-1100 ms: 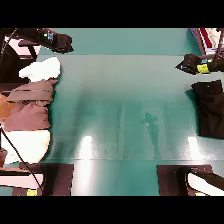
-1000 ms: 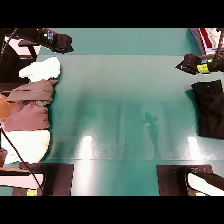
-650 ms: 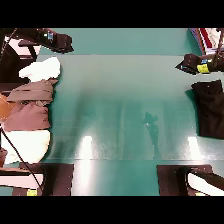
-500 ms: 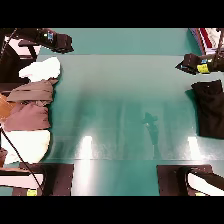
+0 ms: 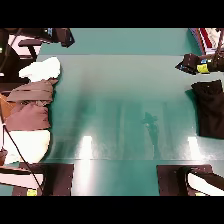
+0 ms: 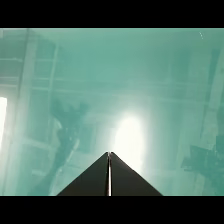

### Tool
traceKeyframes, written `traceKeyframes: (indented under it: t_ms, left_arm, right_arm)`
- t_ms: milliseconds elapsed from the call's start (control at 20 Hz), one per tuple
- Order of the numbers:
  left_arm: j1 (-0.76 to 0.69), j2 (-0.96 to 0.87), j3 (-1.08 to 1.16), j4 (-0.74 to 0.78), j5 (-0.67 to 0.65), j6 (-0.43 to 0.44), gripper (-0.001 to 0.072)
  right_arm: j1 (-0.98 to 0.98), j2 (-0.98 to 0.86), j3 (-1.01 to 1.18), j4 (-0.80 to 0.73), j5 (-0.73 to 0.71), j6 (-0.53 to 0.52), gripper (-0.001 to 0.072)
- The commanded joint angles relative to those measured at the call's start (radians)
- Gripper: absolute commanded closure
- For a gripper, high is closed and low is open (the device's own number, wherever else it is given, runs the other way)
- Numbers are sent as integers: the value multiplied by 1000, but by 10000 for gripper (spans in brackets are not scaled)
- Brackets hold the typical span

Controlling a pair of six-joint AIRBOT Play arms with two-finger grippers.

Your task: Fold the shirts.

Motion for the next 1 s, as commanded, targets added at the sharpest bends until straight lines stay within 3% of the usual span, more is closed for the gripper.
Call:
traceKeyframes:
  t_ms: [0, 300, 600, 650, 700, 750, 850, 950]
  left_arm:
    - [45, -104, -1, 317, 35, -150, 85]
    - [196, -342, -1, 280, 122, -180, 85]
    - [263, -416, 1, 286, 144, -179, 95]
    - [270, -414, 1, 285, 140, -180, 292]
    - [272, -408, 1, 284, 135, -180, 626]
    - [275, -407, 16, 279, 120, -180, 678]
    - [275, -391, 80, 241, 75, -179, 680]
    - [254, -291, 116, 237, 116, -165, 681]
  right_arm:
    - [1, 0, 1, 1, 13, 0, 696]
    - [1, 0, 1, 1, 59, 1, 696]
    - [1, 0, 1, 1, 54, 0, 696]
    - [1, 0, 1, 1, 49, 1, 695]
    - [1, 0, 1, 1, 44, 1, 696]
    - [1, 0, 1, 1, 39, 1, 696]
    - [1, 6, 1, 1, 14, 1, 696]
    - [1, 43, 3, 3, -47, 1, 696]
